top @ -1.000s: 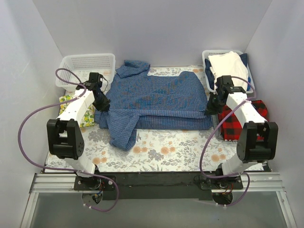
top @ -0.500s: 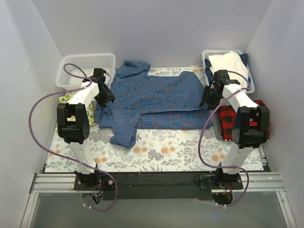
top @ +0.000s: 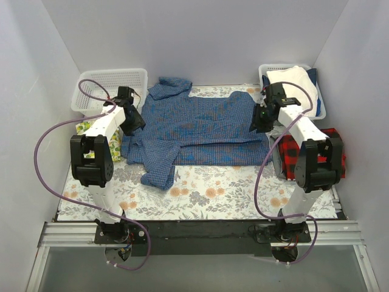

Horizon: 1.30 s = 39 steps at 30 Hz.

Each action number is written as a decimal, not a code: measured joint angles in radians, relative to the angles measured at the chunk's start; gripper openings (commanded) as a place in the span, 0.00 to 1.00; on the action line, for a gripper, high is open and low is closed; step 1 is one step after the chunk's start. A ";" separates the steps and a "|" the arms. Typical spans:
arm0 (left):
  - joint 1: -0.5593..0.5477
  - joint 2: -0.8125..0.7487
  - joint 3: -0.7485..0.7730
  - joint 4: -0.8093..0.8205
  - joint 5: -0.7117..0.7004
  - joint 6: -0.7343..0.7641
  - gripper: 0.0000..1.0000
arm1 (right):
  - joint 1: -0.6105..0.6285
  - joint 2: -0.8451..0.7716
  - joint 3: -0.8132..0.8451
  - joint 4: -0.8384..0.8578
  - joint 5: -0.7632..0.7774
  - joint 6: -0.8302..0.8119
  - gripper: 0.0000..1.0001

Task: Fold and stack the long sleeve shirts
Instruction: Fold the shirt

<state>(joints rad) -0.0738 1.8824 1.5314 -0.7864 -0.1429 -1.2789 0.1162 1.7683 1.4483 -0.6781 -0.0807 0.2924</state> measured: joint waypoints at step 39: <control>0.102 0.064 -0.176 0.065 0.214 0.014 0.48 | 1.022 0.263 -0.047 0.445 -0.229 -0.504 0.64</control>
<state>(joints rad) 0.0280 1.9469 1.3552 -0.7216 0.0715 -1.2652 1.1381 2.0312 1.4017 -0.2329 -0.3096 -0.2115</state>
